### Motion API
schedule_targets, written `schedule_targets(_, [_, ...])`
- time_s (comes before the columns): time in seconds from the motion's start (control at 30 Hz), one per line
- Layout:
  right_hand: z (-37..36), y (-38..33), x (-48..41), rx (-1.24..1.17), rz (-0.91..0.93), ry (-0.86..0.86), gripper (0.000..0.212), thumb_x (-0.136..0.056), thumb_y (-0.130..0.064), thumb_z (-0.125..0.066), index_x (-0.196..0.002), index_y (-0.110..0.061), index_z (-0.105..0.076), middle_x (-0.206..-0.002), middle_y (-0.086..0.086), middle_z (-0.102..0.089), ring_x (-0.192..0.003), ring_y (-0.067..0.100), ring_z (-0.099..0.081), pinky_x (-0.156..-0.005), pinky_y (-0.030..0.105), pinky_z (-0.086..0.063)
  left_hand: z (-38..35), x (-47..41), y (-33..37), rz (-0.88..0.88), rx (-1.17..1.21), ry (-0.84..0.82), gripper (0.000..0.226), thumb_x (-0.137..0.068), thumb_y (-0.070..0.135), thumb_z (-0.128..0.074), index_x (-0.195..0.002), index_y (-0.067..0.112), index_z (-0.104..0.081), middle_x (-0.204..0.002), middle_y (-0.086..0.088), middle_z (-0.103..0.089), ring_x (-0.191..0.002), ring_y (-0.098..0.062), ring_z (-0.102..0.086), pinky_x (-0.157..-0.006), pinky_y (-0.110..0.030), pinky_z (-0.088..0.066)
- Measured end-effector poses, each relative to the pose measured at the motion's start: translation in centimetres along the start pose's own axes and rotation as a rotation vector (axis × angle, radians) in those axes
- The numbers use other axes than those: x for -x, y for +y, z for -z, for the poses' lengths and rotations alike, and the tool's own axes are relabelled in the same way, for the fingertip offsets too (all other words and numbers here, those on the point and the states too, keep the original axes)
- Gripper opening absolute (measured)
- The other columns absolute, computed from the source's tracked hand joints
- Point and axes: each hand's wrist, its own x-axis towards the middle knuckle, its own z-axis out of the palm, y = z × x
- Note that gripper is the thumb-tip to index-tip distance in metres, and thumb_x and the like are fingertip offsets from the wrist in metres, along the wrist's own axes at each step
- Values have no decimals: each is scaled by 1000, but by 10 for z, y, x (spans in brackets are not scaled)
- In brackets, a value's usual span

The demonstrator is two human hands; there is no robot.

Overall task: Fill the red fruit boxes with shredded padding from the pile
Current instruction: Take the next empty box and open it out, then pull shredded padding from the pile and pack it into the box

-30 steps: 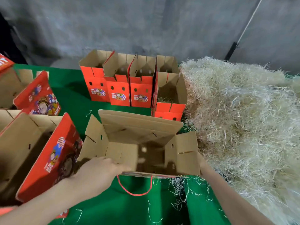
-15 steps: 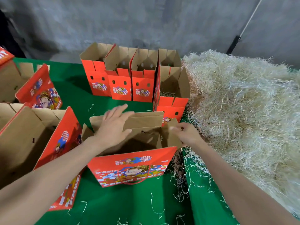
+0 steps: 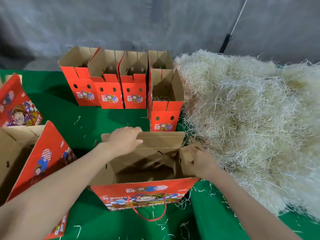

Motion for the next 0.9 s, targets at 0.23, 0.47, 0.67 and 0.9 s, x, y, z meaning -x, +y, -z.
schedule_targets(0.23, [9,7,9,6,-20,80,28,-92,-30,-47,-118,-28,-55,-102,0,-66,-88,20,-63,-78,32,-53,-5,-2,69,-178,258,284,44,-92,26,-53,-135,20,-44,-138,6,-42,-128,-13,-37,-108,-26,-25])
schedule_targets(0.47, [80,81,29,-180,-66,510,30,-90,-19,-55,-120,-20,-60,-111,-2,-67,-74,5,-65,-72,17,-53,-1,-27,174,-268,714,188,31,-87,19,-62,-116,28,-59,-105,21,-56,-85,8,-56,-79,-16,-48])
schedule_targets(0.67, [145,176,12,-19,-304,605,72,-84,-26,-66,-143,-27,-25,-153,7,-14,-139,29,-18,-112,40,-20,11,-90,248,-248,776,36,46,-88,24,-62,-131,28,-45,-111,11,-55,-92,2,-56,-72,-11,-46])
schedule_targets(0.9, [165,234,-56,234,-382,206,113,-64,-53,-74,-144,-43,4,-150,9,27,-137,42,16,-99,60,11,42,-161,293,-236,627,232,96,-78,37,-71,-148,38,-5,-154,16,5,-143,-11,3,-116,-39,-7])
